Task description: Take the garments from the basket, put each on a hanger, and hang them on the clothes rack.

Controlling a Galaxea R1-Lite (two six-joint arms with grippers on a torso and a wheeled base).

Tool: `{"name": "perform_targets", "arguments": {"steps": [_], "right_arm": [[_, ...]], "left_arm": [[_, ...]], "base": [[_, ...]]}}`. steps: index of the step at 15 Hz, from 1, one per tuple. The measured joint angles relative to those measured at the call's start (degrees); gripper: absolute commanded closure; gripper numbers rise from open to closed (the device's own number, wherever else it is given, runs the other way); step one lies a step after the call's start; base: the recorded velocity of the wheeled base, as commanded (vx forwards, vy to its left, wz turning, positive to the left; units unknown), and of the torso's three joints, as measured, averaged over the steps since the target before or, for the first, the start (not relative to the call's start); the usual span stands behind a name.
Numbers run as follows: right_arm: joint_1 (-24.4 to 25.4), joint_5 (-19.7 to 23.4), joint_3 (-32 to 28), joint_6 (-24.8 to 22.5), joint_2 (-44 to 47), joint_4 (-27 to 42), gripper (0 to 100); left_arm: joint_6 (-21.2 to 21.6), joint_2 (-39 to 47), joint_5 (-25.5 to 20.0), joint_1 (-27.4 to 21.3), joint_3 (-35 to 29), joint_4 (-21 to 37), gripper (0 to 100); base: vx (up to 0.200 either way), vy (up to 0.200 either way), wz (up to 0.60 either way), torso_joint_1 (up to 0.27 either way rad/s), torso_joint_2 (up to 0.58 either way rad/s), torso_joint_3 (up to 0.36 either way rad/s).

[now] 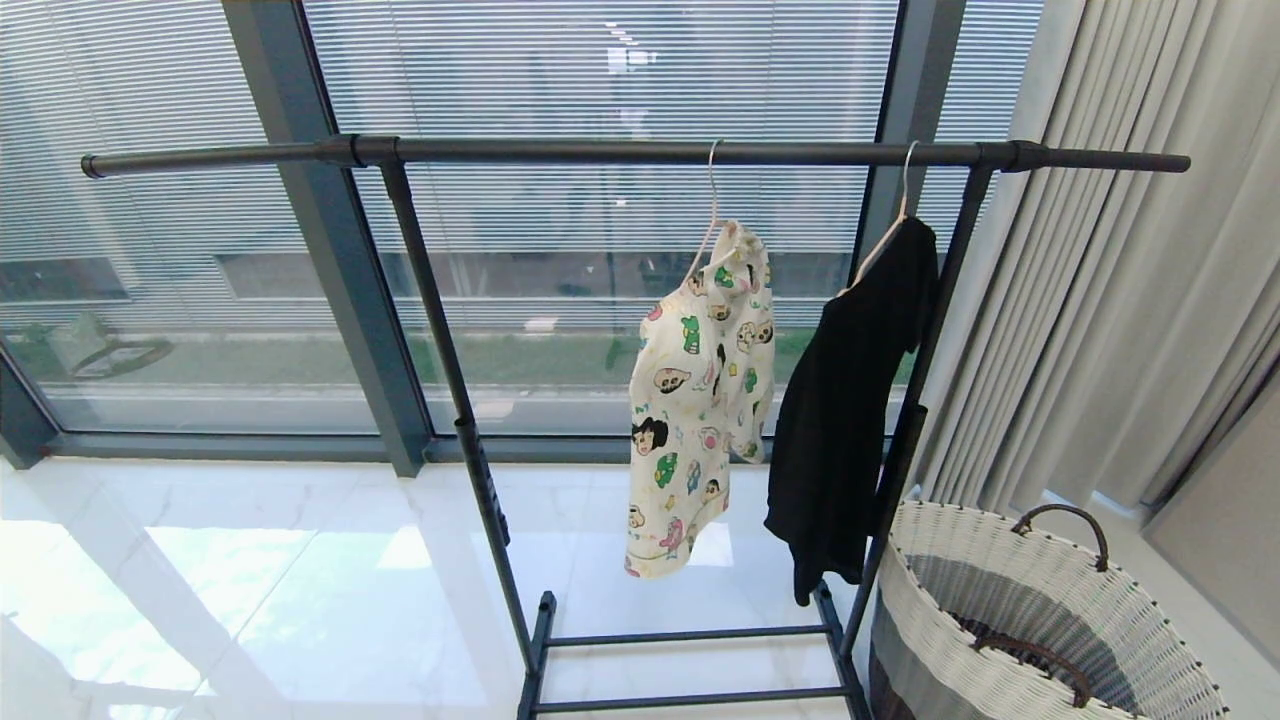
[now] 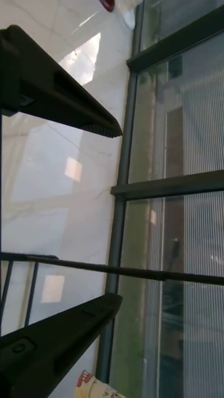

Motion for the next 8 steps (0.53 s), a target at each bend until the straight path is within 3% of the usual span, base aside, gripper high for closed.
{"name": "perform_targets", "arguments": {"steps": [1,4,5,6,8], "right_arm": [[0.0,0.3,0.1,0.0,0.0,-0.2,0],[0.0,7.8,1.0,-0.1,-0.1,-2.7,0],[0.0,11.3,1.4,-0.1,-0.1,-3.4,0],[0.0,13.1,1.7,0.0,-0.1,-3.7,0],[0.0,12.6,2.0,-0.3,-0.1,-3.7,0]], "left_arm": [[-0.1,0.0,-0.7,0.0,0.0,0.0,0],[-1.4,-0.1,-16.4,0.0,0.0,1.5,0],[-2.3,-0.1,-17.8,0.0,0.0,3.5,0],[-5.9,-0.1,-17.6,0.0,0.0,4.2,0],[-8.5,-0.1,-16.8,0.0,-0.1,4.4,0]], "base": [[0.000,0.000,0.00,0.000,0.00,0.000],[0.000,0.000,0.00,0.000,0.00,0.000],[0.000,0.000,0.00,0.000,0.00,0.000],[0.000,0.000,0.00,0.000,0.00,0.000],[0.000,0.000,0.00,0.000,0.00,0.000]]}}
